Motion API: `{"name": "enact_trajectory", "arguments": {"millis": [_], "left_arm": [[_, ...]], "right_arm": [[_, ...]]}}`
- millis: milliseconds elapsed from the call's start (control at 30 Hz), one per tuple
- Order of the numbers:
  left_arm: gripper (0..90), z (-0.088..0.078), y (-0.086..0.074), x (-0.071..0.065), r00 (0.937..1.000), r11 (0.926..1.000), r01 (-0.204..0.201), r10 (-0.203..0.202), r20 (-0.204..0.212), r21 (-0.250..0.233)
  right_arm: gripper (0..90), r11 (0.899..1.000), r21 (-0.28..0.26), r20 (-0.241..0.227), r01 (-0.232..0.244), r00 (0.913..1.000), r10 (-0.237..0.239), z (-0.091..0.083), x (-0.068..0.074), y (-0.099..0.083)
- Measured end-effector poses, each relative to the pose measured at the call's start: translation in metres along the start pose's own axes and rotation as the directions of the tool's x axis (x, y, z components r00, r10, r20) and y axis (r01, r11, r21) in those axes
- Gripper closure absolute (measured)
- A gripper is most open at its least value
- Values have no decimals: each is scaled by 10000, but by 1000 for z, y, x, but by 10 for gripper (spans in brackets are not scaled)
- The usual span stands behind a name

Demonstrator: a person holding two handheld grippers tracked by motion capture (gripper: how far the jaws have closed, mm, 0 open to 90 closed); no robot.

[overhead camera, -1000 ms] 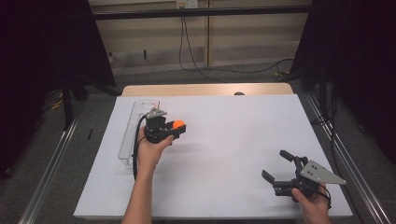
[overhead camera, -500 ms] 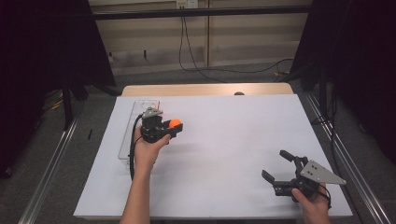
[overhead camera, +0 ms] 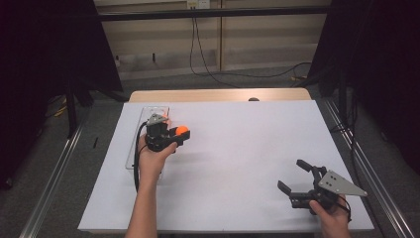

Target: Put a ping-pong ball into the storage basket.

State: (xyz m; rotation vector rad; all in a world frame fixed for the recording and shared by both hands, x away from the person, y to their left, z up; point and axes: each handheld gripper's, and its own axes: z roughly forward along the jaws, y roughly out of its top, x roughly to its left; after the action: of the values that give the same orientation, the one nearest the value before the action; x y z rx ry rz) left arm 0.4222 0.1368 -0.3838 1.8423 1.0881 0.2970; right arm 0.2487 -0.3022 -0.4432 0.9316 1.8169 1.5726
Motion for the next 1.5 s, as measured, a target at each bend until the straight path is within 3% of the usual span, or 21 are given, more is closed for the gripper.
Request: {"name": "enact_trajectory", "arguments": {"millis": [1500], "left_arm": [[509, -21, -2, 20, 9978, 9990, 294, -314, -575, -344]], "right_arm": [[36, 10000, 23, 3, 12, 10000, -12, 0, 0, 0]]}}
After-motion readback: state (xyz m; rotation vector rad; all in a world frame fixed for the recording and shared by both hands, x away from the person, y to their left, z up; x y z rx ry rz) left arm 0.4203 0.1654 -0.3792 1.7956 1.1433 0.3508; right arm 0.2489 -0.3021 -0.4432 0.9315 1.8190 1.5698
